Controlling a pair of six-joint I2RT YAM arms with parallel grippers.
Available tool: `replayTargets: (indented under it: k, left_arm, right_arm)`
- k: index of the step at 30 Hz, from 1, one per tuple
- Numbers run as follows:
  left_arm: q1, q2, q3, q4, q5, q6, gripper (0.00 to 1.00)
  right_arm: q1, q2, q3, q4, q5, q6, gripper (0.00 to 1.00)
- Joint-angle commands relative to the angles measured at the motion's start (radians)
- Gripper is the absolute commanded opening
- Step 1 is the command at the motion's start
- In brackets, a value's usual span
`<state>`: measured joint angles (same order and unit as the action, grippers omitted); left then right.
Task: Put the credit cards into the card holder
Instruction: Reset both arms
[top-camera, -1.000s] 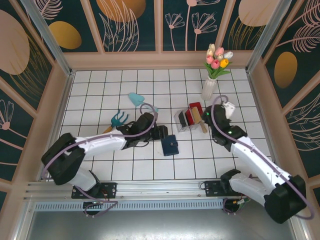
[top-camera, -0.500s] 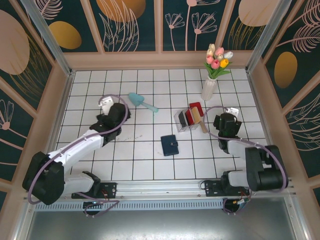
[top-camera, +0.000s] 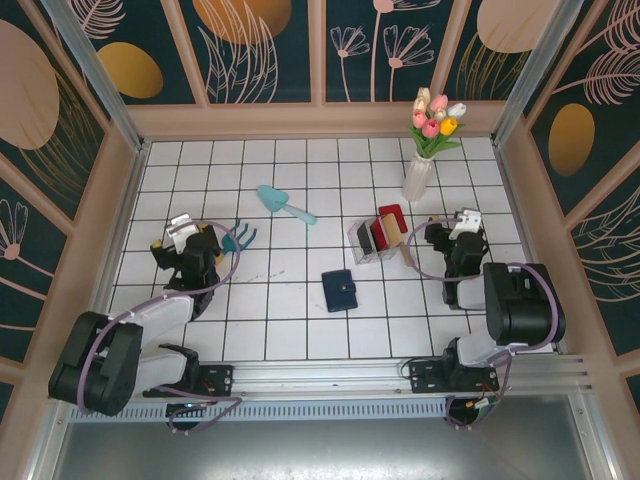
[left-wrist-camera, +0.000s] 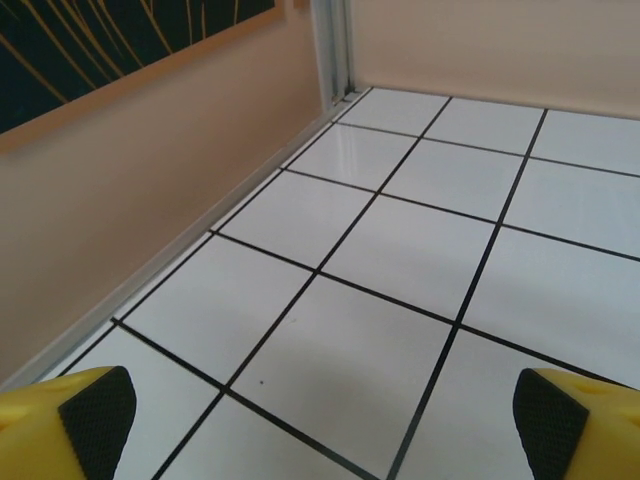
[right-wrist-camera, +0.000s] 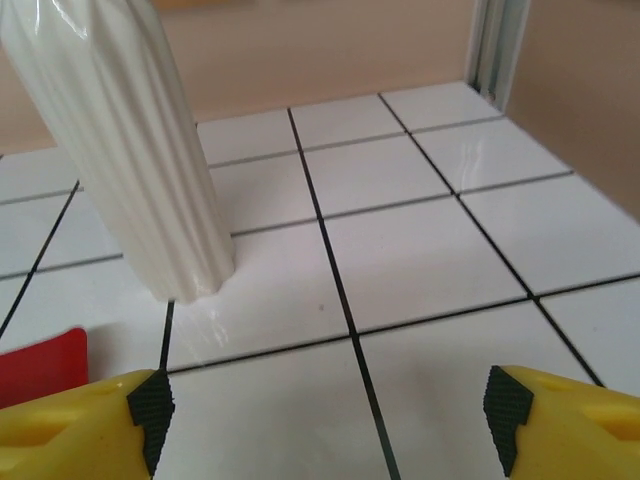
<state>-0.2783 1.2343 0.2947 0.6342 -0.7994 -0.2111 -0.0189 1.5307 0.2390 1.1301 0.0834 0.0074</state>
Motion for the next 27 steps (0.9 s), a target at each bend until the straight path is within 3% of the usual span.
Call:
replayTargets:
  k: [1, 4, 5, 9, 11, 14, 15, 17, 19, 27]
  left_arm:
    - [0.025, 0.06, -0.029, 0.365, 0.084, 0.154, 0.98]
    - [0.063, 0.142, -0.066, 0.54, 0.146, 0.159, 0.99]
    - [0.07, 0.159, -0.049, 0.525, 0.154, 0.168, 0.98]
    - [0.127, 0.248, -0.067, 0.675, 0.268, 0.18, 0.98]
    - [0.158, 0.231, -0.06, 0.612, 0.329, 0.148, 0.99]
    - [0.205, 0.262, -0.124, 0.747, 0.435, 0.121, 0.99]
    - [0.207, 0.327, -0.141, 0.879, 0.425, 0.135, 0.98]
    - [0.209, 0.271, -0.09, 0.672, 0.428, 0.112, 0.99]
    - [0.219, 0.303, -0.089, 0.735, 0.419, 0.104, 0.99]
    - [0.22, 0.29, -0.089, 0.709, 0.425, 0.107, 0.99]
  right_arm:
    - [-0.003, 0.008, -0.007, 0.112, -0.052, 0.011, 0.99]
    - [0.033, 0.015, -0.035, 0.18, 0.071, 0.009, 0.99]
    - [0.039, 0.01, -0.035, 0.174, 0.117, 0.023, 0.99]
    - [0.035, 0.011, -0.033, 0.17, 0.125, 0.033, 0.99]
    - [0.032, 0.012, -0.032, 0.169, 0.121, 0.034, 0.99]
    - [0.025, 0.011, -0.03, 0.163, 0.104, 0.036, 0.99]
    - [0.025, 0.01, -0.03, 0.163, 0.104, 0.036, 0.99]
    - [0.025, 0.01, -0.03, 0.163, 0.105, 0.036, 0.99]
    - [0.026, 0.011, -0.029, 0.163, 0.104, 0.036, 0.99]
    - [0.023, 0.011, -0.027, 0.159, 0.1, 0.037, 0.99]
